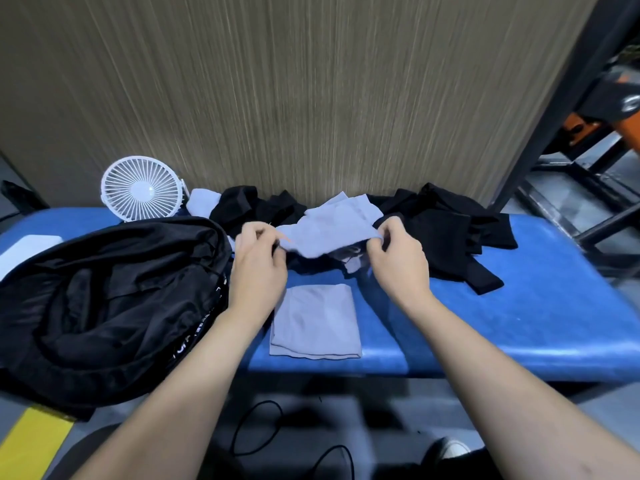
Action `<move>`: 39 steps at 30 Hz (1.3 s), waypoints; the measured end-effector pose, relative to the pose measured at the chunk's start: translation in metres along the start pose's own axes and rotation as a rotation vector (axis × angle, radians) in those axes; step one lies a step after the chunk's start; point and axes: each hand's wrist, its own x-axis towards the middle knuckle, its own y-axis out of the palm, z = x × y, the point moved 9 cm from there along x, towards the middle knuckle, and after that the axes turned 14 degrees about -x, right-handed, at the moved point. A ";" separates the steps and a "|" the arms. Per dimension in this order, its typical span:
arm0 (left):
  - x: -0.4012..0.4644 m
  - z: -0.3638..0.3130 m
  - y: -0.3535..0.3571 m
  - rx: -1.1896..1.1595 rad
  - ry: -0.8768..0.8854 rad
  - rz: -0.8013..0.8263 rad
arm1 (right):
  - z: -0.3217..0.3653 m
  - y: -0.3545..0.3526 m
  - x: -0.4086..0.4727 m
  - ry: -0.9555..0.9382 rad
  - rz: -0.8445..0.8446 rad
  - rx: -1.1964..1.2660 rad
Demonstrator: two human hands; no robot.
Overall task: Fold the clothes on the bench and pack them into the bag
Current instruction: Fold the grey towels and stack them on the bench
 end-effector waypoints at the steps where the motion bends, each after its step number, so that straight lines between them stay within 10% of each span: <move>1: 0.002 -0.006 -0.005 -0.043 0.017 -0.024 | -0.002 -0.005 -0.001 0.026 -0.015 0.043; 14: -0.006 -0.037 -0.057 -0.375 -0.032 -0.309 | 0.009 -0.072 -0.014 -0.136 -0.153 0.128; 21: -0.014 -0.015 -0.030 -0.385 -0.155 -0.027 | -0.050 -0.040 -0.017 0.172 0.416 0.488; 27: -0.052 0.004 0.011 -0.224 -0.285 0.326 | -0.084 -0.027 -0.037 0.327 0.509 0.372; 39: -0.062 0.011 0.008 0.034 -0.333 0.398 | -0.088 -0.030 -0.044 0.125 0.678 0.049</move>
